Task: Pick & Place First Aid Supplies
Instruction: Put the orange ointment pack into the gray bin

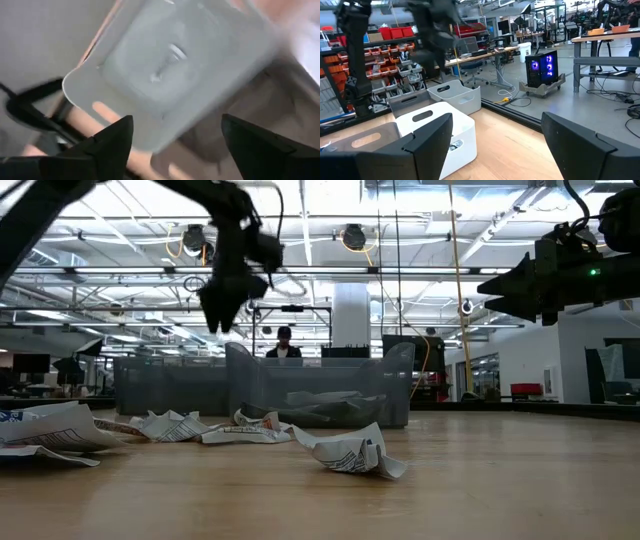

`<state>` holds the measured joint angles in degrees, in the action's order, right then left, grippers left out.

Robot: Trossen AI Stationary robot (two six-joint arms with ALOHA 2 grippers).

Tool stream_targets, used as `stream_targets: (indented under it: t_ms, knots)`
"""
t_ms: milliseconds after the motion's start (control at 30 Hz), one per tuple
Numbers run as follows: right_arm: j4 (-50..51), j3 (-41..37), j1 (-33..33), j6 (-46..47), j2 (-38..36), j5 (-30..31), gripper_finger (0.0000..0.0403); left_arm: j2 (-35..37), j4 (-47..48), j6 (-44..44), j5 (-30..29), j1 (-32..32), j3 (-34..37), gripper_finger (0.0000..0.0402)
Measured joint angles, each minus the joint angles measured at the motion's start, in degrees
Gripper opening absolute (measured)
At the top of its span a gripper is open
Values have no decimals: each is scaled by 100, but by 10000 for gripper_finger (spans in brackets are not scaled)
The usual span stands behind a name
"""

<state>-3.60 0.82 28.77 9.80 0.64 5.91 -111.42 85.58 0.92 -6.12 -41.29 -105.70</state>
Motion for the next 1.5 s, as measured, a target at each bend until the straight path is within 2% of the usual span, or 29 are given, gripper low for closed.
stream_targets:
  t_ms: [167, 333, 500, 867, 1100, 1267, 1500]
  knots:
    - [0, 0, 1, 0, 0, 0, 297, 596, 440, 1105, 49, 754, -1, 323]
    - [0, -1, 2, 0, 0, -1, 297, 1158, 448, 1357, 178, 1663, -1, 323]
    - [0, 0, 2, 0, 0, 0, 297, 1369, 448, 919, 407, 2698, -1, 315]
    - [0, -2, 0, 0, 0, 0, 297, 1302, 447, -12, 672, 4995, -1, 301]
    - [0, 0, 0, 0, 0, -4, 297, 1191, 403, -1163, 981, 6209, 1, 312]
    - [0, 0, 1, 0, 0, -1, 297, 1211, 429, -2587, 1296, 6936, 1, 316]
    - [0, 0, 1, 0, 0, 0, 297, 1211, 411, -4649, 1872, 7675, 1, 301]
